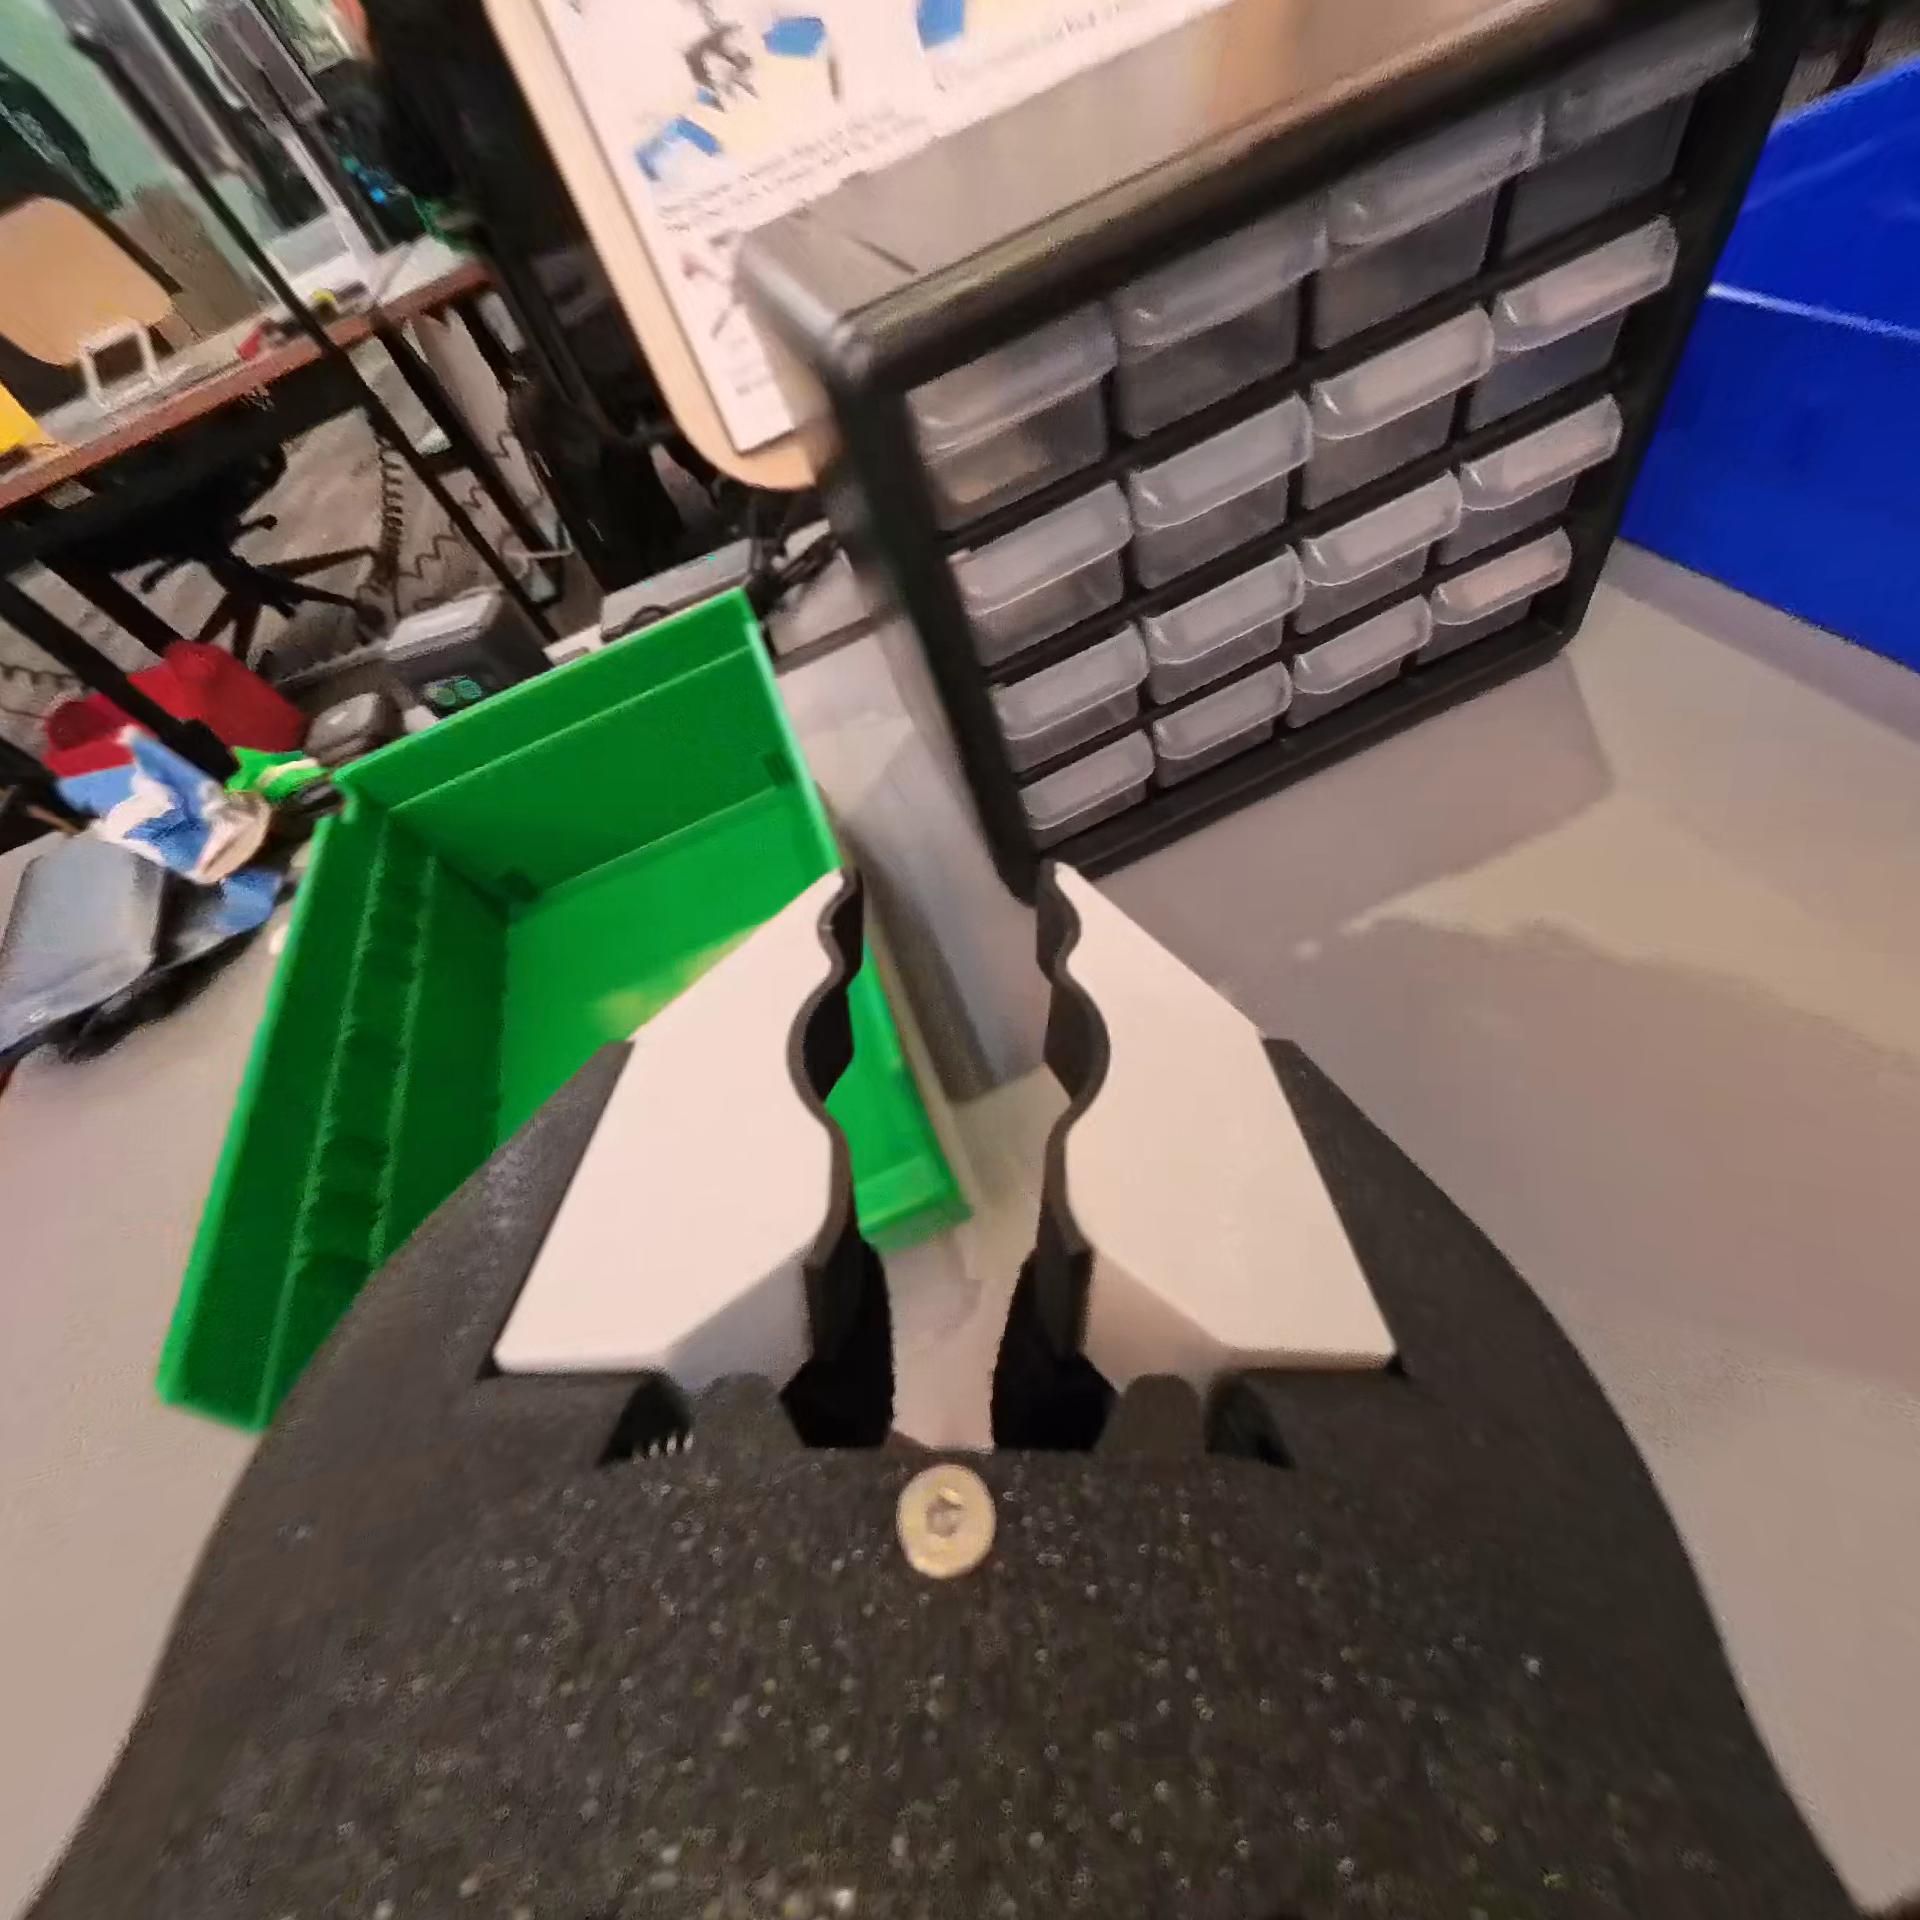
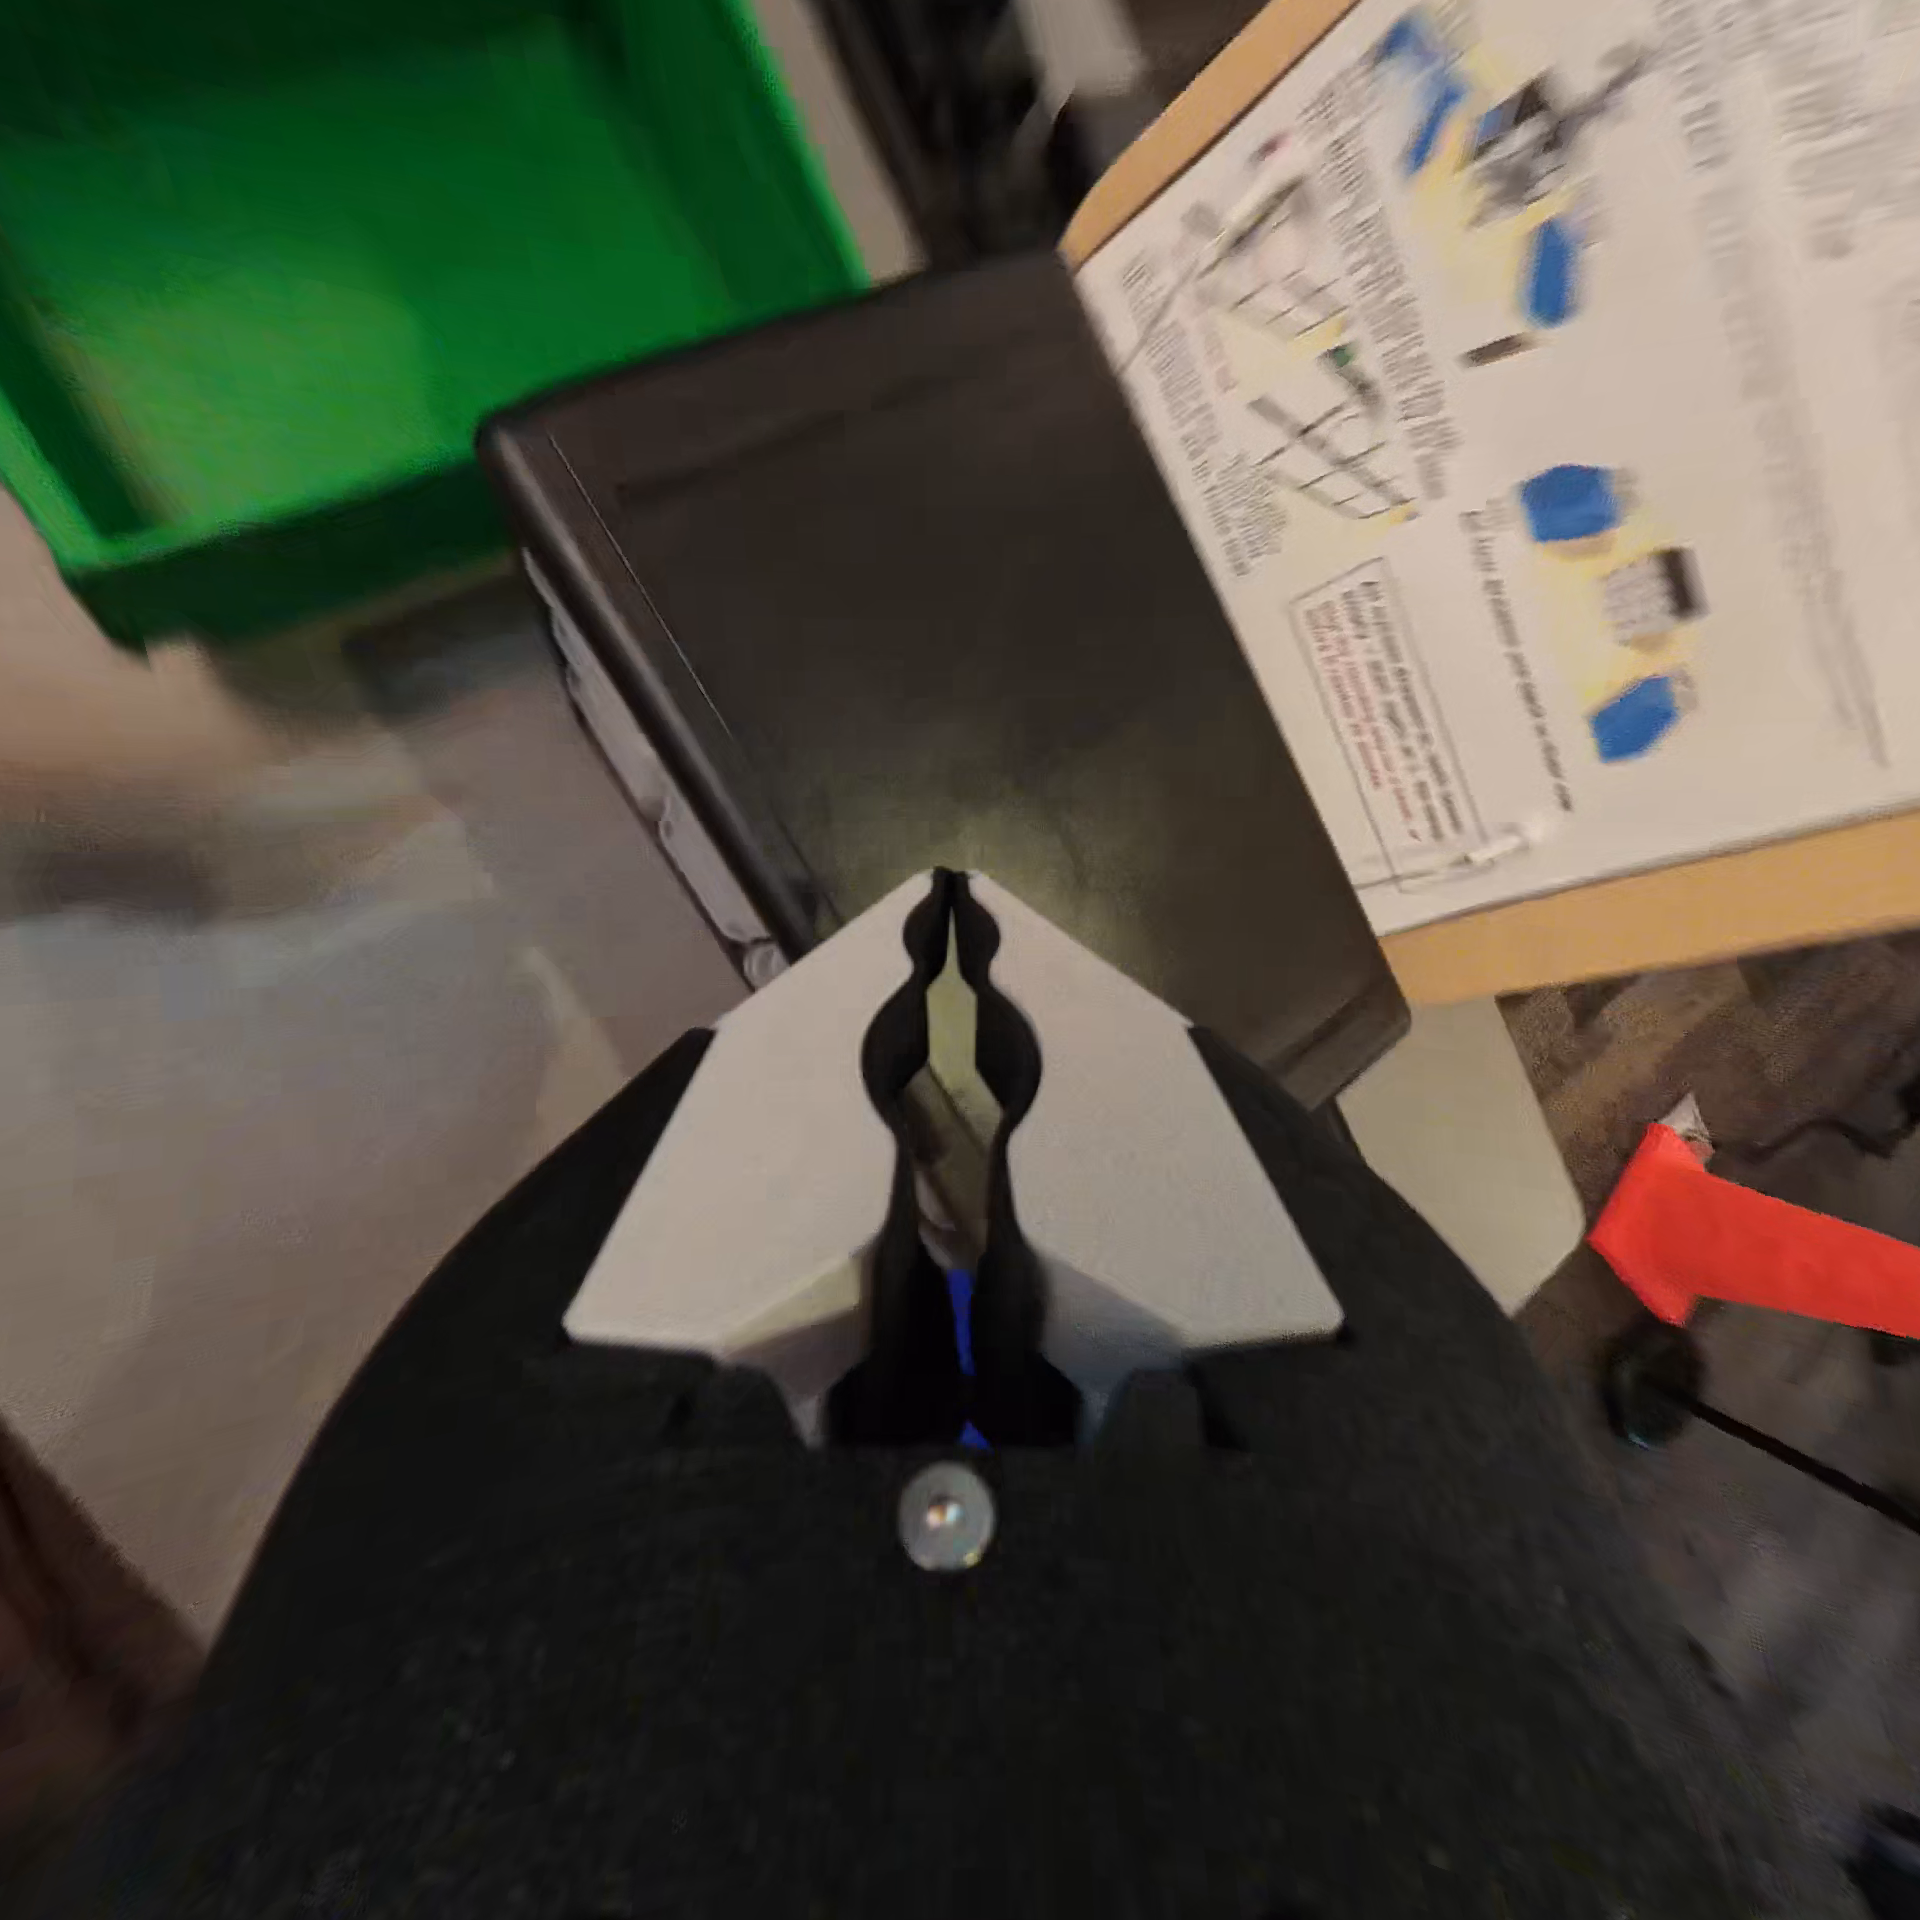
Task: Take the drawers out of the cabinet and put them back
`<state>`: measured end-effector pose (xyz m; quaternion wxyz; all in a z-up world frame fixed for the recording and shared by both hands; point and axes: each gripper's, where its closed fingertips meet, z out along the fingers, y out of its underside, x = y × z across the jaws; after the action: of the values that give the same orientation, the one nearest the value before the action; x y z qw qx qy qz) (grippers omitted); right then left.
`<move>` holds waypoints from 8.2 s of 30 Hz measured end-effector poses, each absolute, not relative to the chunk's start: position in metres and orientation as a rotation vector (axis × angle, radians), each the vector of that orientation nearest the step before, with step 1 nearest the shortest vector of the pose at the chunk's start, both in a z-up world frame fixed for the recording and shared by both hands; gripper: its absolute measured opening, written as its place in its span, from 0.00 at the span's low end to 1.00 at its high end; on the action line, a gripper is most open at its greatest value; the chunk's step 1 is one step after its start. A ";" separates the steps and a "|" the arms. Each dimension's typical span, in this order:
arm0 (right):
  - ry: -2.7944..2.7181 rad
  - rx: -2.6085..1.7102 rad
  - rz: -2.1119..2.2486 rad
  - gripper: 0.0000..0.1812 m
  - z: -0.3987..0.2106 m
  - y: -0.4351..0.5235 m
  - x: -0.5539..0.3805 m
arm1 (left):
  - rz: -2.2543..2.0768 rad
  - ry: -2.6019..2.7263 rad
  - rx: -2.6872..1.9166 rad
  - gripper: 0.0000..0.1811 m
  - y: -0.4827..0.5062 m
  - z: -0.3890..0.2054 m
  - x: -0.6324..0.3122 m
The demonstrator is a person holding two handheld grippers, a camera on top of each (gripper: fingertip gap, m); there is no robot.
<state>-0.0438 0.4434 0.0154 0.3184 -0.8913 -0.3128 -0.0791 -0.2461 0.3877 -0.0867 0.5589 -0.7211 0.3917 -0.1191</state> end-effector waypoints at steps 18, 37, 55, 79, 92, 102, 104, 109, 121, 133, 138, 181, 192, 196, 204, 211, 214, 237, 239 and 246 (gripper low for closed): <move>0.267 -1.996 -0.276 0.19 -0.157 0.245 0.058 | -0.399 0.503 -2.092 0.34 0.508 -0.171 -0.435; 0.120 -2.002 -0.358 0.08 -0.077 0.358 0.125 | -0.367 0.843 -1.796 0.00 0.515 -0.051 -0.262; 0.022 -2.031 0.001 0.00 -0.089 0.402 0.078 | -0.528 1.053 -1.947 0.00 0.545 -0.094 -0.158; 0.251 -2.055 -0.120 0.30 -0.157 0.240 0.050 | -0.255 0.653 -2.131 0.29 0.537 -0.165 -0.421; 0.413 -2.137 -0.331 0.01 -0.188 0.233 0.074 | -0.259 0.658 -2.238 0.02 0.520 -0.202 -0.462; 0.476 -2.090 -0.348 0.01 -0.188 0.232 0.053 | -0.239 0.572 -2.241 0.02 0.520 -0.202 -0.478; 0.476 -2.091 -0.345 0.01 -0.188 0.232 0.053 | -0.243 0.585 -2.240 0.02 0.522 -0.202 -0.482; 0.476 -2.039 -0.300 0.08 -0.179 0.230 0.047 | -0.274 0.549 -2.248 0.02 0.527 -0.202 -0.495; 0.230 -1.898 -0.198 0.22 -0.126 0.230 -0.002 | -0.234 0.607 -2.207 0.02 0.527 -0.202 -0.479; -0.021 -1.898 -0.147 0.22 -0.148 0.233 -0.059 | -0.344 0.476 -2.038 0.26 0.481 -0.148 -0.483; 0.042 -1.959 0.017 0.23 -0.164 0.229 -0.066 | -0.833 0.527 -1.897 0.26 0.412 -0.126 -0.390; 0.125 -1.950 0.207 0.57 -0.166 0.214 -0.088 | -0.659 0.699 -1.921 0.23 0.413 -0.146 -0.334; 0.035 -1.877 0.229 0.25 -0.150 0.228 -0.098 | -0.593 0.722 -1.843 0.38 0.400 -0.138 -0.344; -0.014 -1.905 0.262 0.16 -0.155 0.228 -0.105 | -0.651 0.749 -1.832 0.42 0.392 -0.138 -0.337; -0.079 -1.905 0.325 0.10 -0.155 0.225 -0.122 | -0.749 0.796 -1.800 0.62 0.379 -0.135 -0.319; -0.091 -1.969 0.297 0.07 -0.166 0.221 -0.121 | -0.710 0.830 -1.789 0.46 0.379 -0.135 -0.314; -0.102 -1.937 0.332 0.07 -0.160 0.219 -0.125 | -0.756 0.835 -1.788 0.39 0.376 -0.134 -0.309; -0.202 -1.948 0.378 0.08 -0.161 0.218 -0.145 | -0.642 1.020 -1.776 0.52 0.348 -0.150 -0.288; -0.200 -1.945 0.378 0.10 -0.161 0.219 -0.148 | -0.643 1.013 -1.726 0.42 0.344 -0.141 -0.286; -0.282 -1.968 0.529 0.36 -0.162 0.216 -0.176 | -0.596 0.972 -1.678 0.26 0.350 -0.132 -0.296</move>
<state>-0.1761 0.2158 -0.1618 0.5158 -0.8195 -0.1175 0.2204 -0.2960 0.3497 -0.1315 0.5281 -0.7023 0.4070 -0.2495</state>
